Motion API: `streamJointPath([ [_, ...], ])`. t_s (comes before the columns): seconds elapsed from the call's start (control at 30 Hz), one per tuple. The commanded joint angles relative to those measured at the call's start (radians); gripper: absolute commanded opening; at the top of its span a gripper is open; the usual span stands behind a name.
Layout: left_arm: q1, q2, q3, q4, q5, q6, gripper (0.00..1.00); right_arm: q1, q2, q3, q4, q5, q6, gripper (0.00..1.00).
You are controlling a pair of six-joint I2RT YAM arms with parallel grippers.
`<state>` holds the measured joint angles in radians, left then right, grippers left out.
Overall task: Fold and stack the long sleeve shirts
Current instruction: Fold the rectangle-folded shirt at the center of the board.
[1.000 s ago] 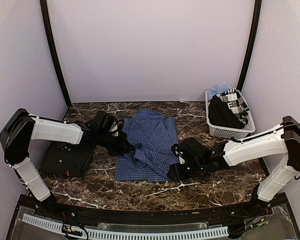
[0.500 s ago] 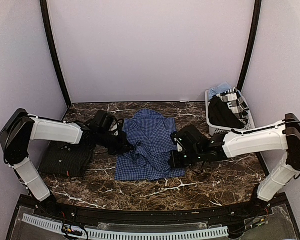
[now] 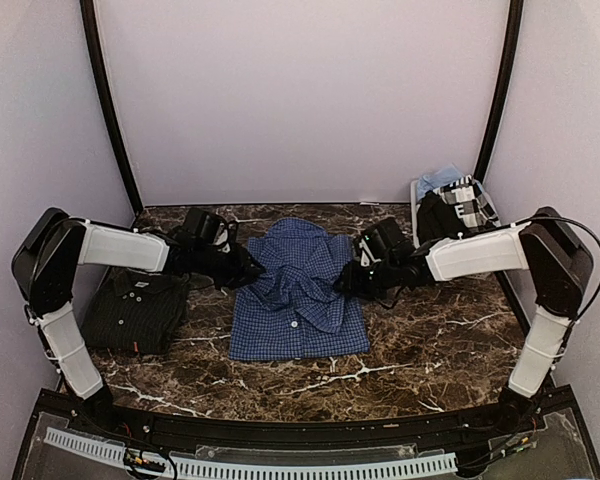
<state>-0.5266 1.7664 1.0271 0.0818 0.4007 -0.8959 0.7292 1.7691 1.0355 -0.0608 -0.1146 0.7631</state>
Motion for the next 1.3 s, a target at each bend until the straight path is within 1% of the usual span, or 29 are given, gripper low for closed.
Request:
streamJointPath([
  [0.0,0.032,0.042,0.056,0.034,0.032,0.025,0.4,-0.018,0.01,0.066,0.048,-0.033,-0.009,0.47],
  [0.07,0.052,0.052,0.068,0.037,0.039,0.032,0.47,-0.025,-0.005,0.071,0.044,-0.02,-0.021,0.55],
  [0.17,0.077,0.056,0.08,0.052,0.06,0.038,0.54,-0.03,-0.038,0.07,0.034,-0.008,-0.049,0.63],
  [0.27,0.092,0.057,0.113,0.038,0.07,0.068,0.62,-0.027,-0.079,0.049,0.017,-0.012,-0.079,0.69],
  [0.37,0.095,0.057,0.151,0.006,0.051,0.099,0.66,-0.016,-0.146,-0.006,0.012,0.002,-0.094,0.72],
  [0.47,0.097,0.042,0.166,-0.036,0.024,0.119,0.68,0.007,-0.216,-0.065,0.002,0.024,-0.119,0.69],
  [0.53,0.097,0.013,0.157,-0.057,-0.002,0.134,0.68,0.041,-0.251,-0.09,-0.02,0.036,-0.148,0.63],
  [0.57,0.097,-0.015,0.141,-0.063,-0.021,0.139,0.68,0.062,-0.261,-0.098,-0.029,0.043,-0.165,0.59],
  [0.67,0.094,-0.082,0.078,-0.076,-0.045,0.138,0.67,0.128,-0.257,-0.108,-0.058,0.057,-0.186,0.37],
  [0.7,0.089,-0.12,0.037,-0.075,-0.056,0.131,0.66,0.148,-0.249,-0.107,-0.057,0.06,-0.188,0.31],
  [0.73,0.085,-0.139,0.016,-0.073,-0.063,0.129,0.65,0.164,-0.239,-0.101,-0.056,0.067,-0.186,0.28],
  [0.8,0.068,-0.194,-0.039,-0.076,-0.08,0.124,0.59,0.183,-0.202,-0.067,-0.056,0.069,-0.183,0.22],
  [0.83,0.056,-0.23,-0.073,-0.077,-0.094,0.121,0.54,0.188,-0.175,-0.046,-0.062,0.079,-0.181,0.21],
  [0.87,0.05,-0.247,-0.09,-0.076,-0.1,0.119,0.51,0.189,-0.145,-0.021,-0.072,0.091,-0.179,0.19],
  [0.9,0.037,-0.28,-0.124,-0.077,-0.108,0.109,0.45,0.189,-0.114,0.005,-0.084,0.101,-0.179,0.17],
  [0.93,0.03,-0.312,-0.142,-0.077,-0.111,0.104,0.4,0.189,-0.08,0.031,-0.101,0.11,-0.181,0.16],
  [0.97,0.015,-0.325,-0.176,-0.077,-0.117,0.093,0.38,0.19,-0.049,0.062,-0.121,0.124,-0.183,0.14],
  [1.0,0.006,-0.352,-0.19,-0.077,-0.121,0.089,0.34,0.19,-0.016,0.089,-0.145,0.151,-0.183,0.13],
  [1.07,-0.02,-0.382,-0.227,-0.076,-0.127,0.077,0.28,0.185,0.039,0.145,-0.186,0.185,-0.193,0.12],
  [1.13,-0.059,-0.404,-0.259,-0.075,-0.132,0.067,0.23,0.171,0.093,0.192,-0.205,0.189,-0.205,0.12],
  [1.27,-0.098,-0.422,-0.282,-0.071,-0.121,0.061,0.16,0.118,0.187,0.313,-0.267,0.226,-0.227,0.12],
])
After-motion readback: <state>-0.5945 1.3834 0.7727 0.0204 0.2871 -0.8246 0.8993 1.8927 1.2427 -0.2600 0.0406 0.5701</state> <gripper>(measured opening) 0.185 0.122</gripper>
